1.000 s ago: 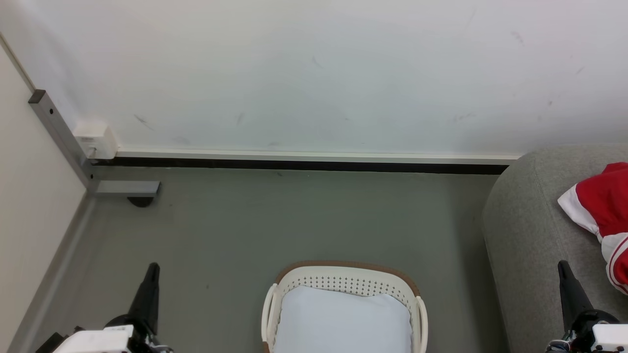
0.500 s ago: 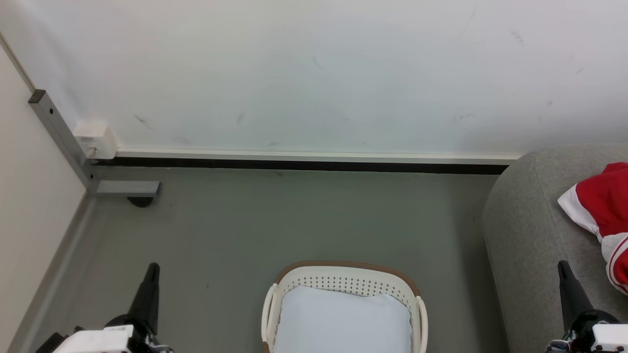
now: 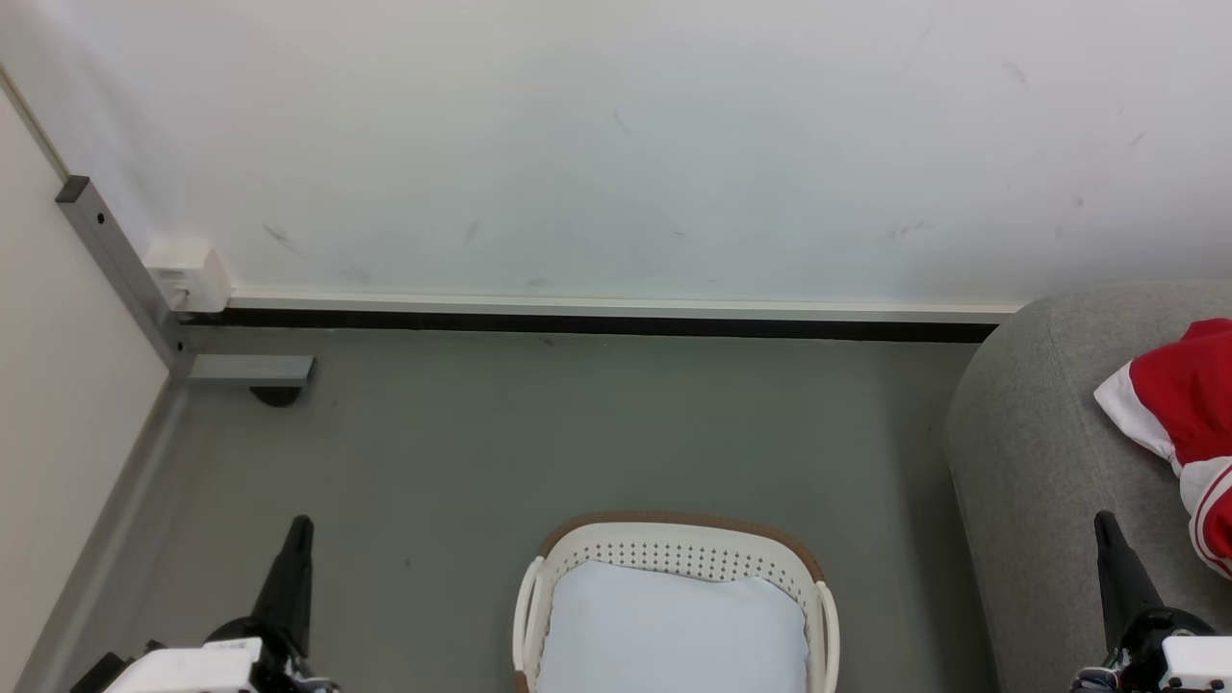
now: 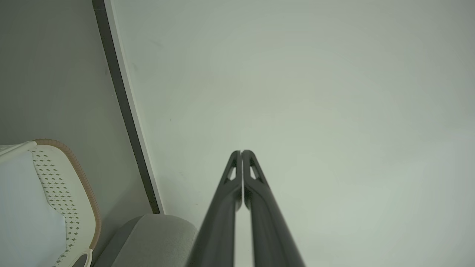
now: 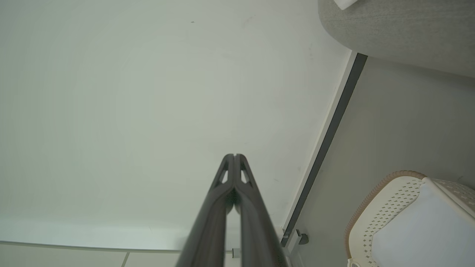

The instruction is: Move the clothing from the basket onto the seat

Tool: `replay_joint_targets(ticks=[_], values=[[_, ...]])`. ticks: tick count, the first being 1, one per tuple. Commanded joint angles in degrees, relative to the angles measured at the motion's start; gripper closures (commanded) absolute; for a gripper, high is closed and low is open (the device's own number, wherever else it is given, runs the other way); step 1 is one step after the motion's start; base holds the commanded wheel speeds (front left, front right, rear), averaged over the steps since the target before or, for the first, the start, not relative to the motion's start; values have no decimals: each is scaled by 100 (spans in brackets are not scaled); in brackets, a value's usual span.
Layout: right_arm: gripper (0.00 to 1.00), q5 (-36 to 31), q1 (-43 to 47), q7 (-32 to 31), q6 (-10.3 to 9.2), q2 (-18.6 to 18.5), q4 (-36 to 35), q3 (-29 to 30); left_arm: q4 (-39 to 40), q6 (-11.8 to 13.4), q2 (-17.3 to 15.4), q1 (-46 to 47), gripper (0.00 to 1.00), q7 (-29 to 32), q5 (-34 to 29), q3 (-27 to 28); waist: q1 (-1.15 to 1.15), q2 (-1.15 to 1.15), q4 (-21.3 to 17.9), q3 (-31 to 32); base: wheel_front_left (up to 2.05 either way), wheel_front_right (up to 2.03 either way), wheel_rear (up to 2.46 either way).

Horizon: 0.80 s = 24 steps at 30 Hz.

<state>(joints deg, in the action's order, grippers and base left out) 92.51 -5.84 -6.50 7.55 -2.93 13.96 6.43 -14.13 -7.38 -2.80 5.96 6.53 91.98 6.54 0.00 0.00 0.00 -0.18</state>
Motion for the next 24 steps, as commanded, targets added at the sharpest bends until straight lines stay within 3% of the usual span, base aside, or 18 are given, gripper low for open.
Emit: replay_joint_targets(ticks=[1,24], values=[[100,-14,-72,-22,-12,3,13,28,23,-20,-13,48,100,23,77,13,0,0,0,0,0,0,0],[100,-18,-72,-25,-12,5,13,30,23,-20,-13,48,100,22,77,12,0,0,0,0,0,0,0]])
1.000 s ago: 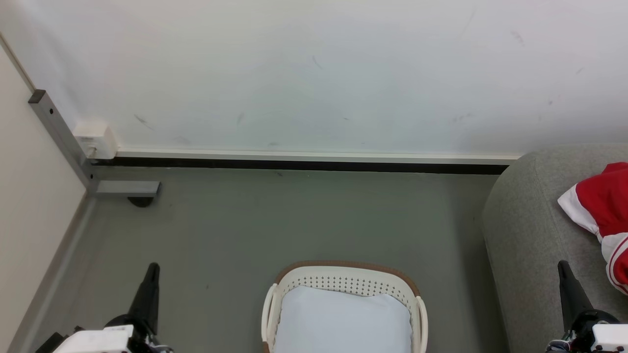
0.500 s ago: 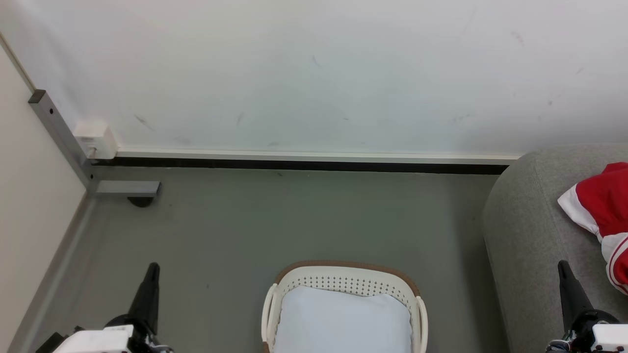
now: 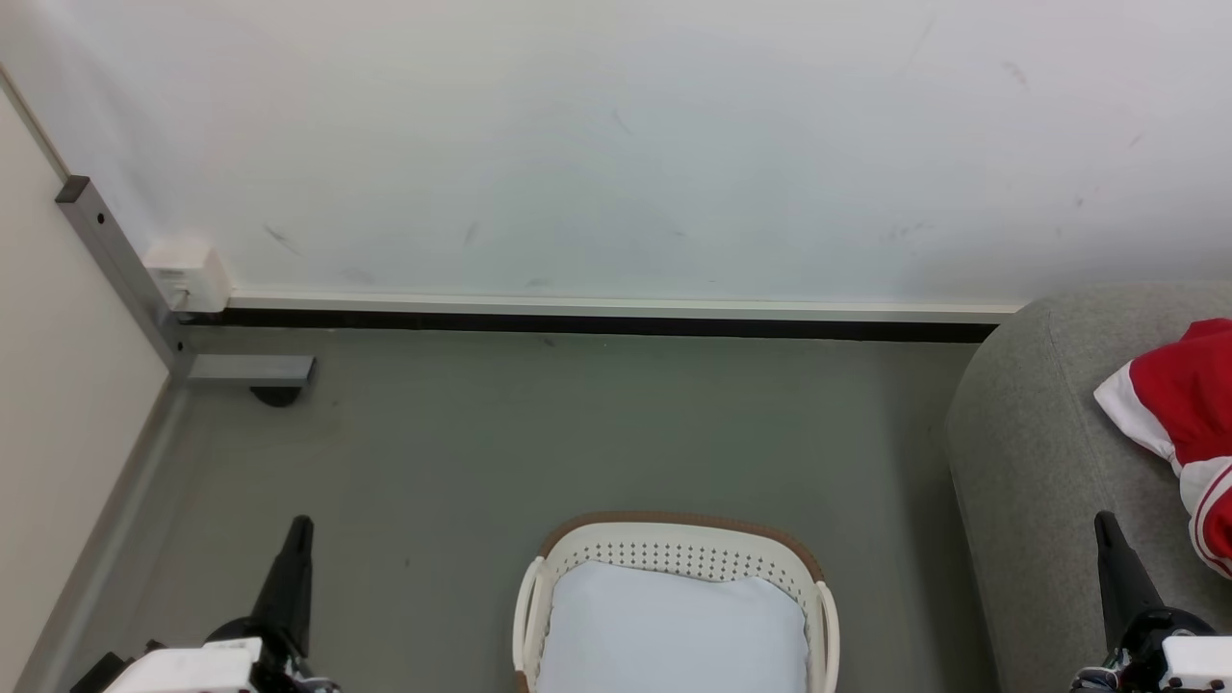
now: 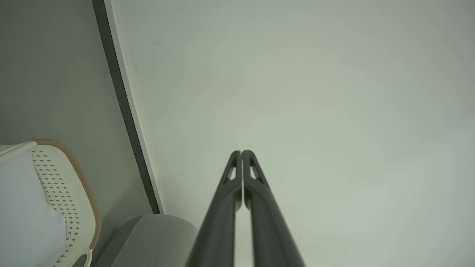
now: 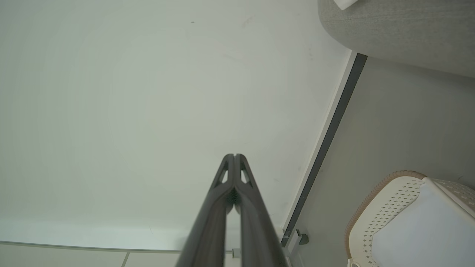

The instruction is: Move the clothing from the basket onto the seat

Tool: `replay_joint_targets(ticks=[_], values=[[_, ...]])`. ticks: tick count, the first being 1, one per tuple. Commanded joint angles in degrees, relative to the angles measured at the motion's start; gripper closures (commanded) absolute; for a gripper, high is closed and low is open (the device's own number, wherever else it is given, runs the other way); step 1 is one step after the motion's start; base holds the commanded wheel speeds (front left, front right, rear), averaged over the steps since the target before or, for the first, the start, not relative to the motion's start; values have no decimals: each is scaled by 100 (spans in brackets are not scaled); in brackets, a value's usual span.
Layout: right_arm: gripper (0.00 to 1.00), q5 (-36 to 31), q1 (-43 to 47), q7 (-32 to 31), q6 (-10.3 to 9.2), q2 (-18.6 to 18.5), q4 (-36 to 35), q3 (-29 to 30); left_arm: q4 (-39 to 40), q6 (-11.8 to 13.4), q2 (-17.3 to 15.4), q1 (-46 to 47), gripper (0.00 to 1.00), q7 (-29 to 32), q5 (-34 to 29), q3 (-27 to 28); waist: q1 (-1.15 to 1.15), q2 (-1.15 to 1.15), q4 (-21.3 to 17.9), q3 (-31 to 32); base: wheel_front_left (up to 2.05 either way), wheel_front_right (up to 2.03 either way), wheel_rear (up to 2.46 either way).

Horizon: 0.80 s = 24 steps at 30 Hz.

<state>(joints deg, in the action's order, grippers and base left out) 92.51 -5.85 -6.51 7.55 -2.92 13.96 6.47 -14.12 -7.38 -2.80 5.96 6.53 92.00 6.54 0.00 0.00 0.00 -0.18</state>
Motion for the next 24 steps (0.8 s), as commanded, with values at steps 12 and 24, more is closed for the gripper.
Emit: replay_joint_targets(ticks=[12,24], values=[[100,-20,-72,-25,-12,5,13,28,22,-20,-13,47,100,22,77,12,0,0,0,0,0,0,0],[100,-21,-72,-27,-12,5,12,29,23,-20,-13,47,100,22,77,11,0,0,0,0,0,0,0]])
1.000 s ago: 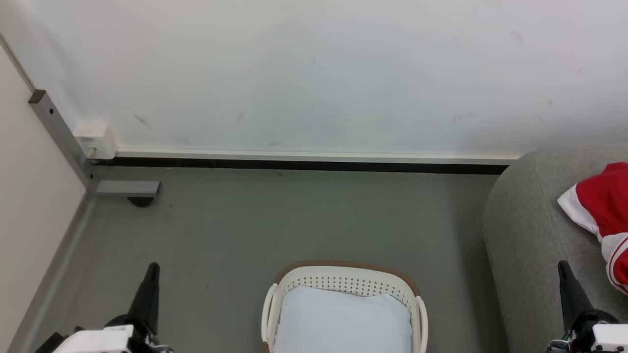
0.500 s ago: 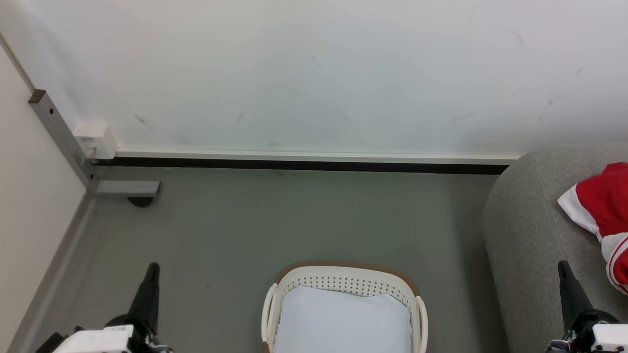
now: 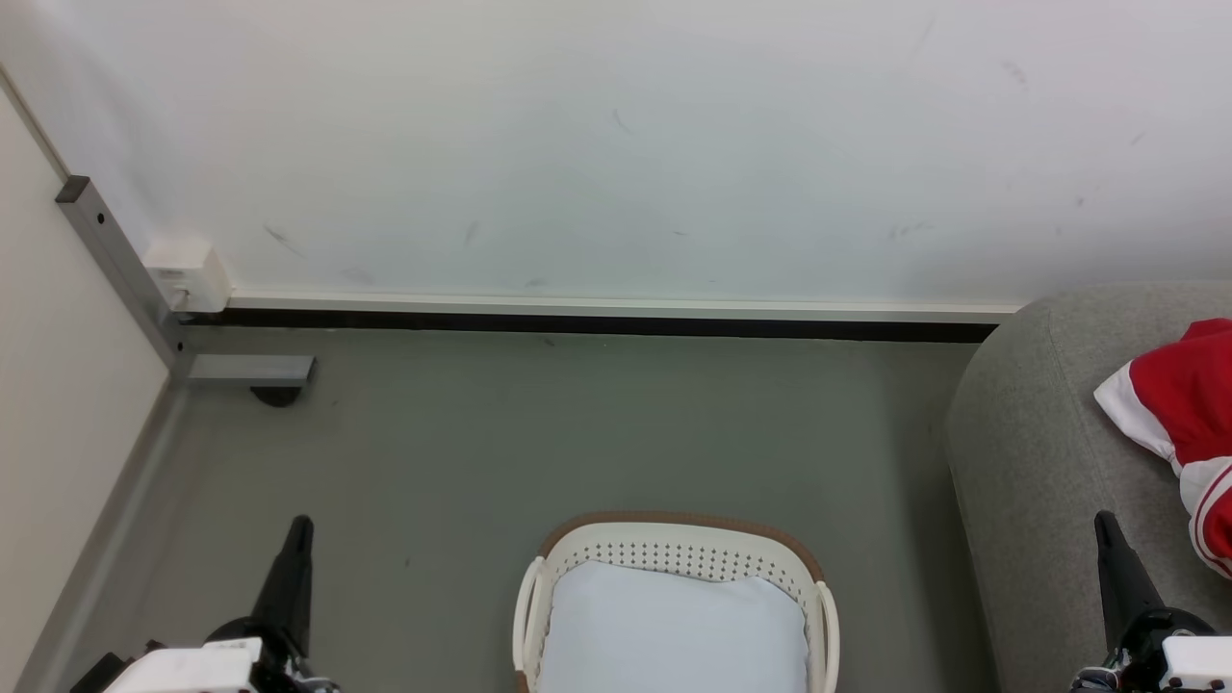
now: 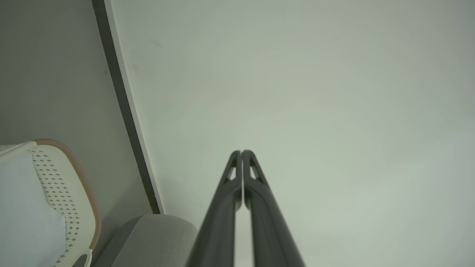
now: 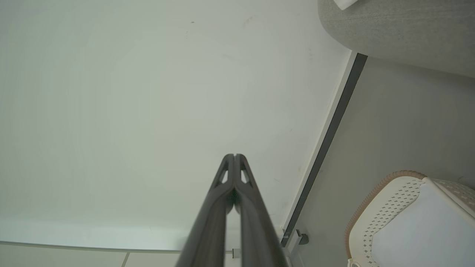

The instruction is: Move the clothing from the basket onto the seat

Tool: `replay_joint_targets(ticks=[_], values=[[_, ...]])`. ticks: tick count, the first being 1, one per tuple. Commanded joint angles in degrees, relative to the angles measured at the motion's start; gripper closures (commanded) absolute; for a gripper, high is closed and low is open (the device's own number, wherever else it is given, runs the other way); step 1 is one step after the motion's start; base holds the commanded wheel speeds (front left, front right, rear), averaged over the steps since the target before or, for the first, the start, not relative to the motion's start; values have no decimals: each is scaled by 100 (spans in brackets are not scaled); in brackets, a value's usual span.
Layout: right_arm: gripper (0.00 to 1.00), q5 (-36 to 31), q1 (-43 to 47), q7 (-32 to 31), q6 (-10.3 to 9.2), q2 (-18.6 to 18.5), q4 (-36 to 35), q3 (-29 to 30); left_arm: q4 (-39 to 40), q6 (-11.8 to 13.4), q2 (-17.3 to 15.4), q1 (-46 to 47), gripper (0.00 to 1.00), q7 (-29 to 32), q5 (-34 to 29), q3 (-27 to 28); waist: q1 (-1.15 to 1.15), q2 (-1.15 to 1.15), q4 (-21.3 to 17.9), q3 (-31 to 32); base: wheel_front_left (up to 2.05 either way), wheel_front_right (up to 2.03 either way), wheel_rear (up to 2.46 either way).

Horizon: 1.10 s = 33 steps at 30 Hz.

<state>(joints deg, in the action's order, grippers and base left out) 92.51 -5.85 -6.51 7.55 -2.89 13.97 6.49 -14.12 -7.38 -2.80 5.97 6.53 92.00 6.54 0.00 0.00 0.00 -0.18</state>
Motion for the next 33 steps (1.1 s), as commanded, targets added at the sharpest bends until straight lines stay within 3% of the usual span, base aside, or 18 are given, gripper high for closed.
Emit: replay_joint_targets(ticks=[1,33], values=[[100,-21,-72,-26,-12,3,11,27,23,-20,-13,47,100,22,77,11,0,0,0,0,0,0,0],[100,-24,-72,-26,-12,4,11,28,23,-21,-13,47,100,21,77,11,0,0,0,0,0,0,0]])
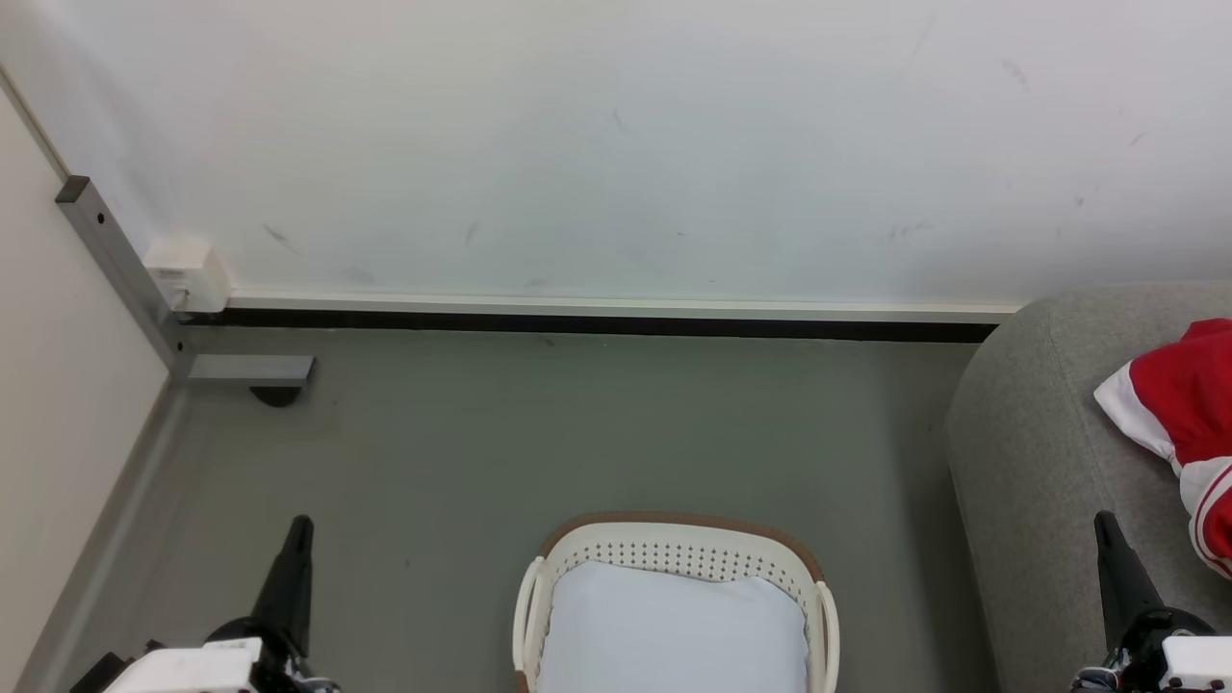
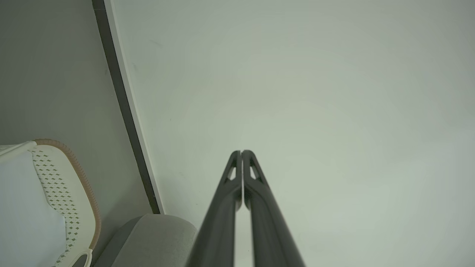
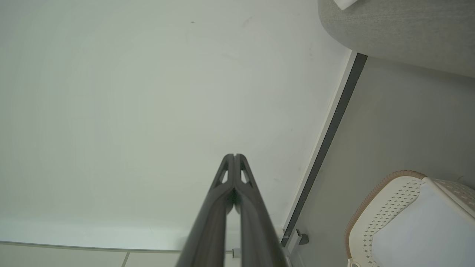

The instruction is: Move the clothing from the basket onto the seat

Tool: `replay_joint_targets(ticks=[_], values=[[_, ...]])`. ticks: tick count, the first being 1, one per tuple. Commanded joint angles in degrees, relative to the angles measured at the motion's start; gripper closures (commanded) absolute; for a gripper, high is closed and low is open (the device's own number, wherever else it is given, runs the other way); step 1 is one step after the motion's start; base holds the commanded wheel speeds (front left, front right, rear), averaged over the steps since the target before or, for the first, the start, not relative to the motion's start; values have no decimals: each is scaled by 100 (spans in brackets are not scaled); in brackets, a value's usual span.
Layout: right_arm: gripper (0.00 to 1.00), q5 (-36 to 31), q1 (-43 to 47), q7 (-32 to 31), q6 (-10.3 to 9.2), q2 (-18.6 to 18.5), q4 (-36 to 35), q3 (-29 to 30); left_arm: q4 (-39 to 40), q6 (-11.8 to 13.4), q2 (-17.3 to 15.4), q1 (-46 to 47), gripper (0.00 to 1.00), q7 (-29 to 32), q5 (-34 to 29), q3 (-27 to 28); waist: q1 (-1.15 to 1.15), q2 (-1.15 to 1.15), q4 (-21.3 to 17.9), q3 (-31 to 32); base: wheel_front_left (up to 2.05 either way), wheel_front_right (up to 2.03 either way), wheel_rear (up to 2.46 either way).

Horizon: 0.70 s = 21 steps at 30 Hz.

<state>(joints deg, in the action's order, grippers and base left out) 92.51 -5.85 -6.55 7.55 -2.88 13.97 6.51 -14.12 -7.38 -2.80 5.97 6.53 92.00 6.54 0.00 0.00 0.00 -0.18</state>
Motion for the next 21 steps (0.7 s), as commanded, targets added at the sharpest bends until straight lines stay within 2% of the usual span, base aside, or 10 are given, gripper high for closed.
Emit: replay_joint_targets(ticks=[1,21], values=[[100,-24,-72,-21,-12,3,11,26,23,-21,-13,47,100,21,78,11,0,0,0,0,0,0,0],[100,-26,-73,-22,-12,4,11,26,24,-21,-13,47,100,21,78,10,0,0,0,0,0,0,0]])
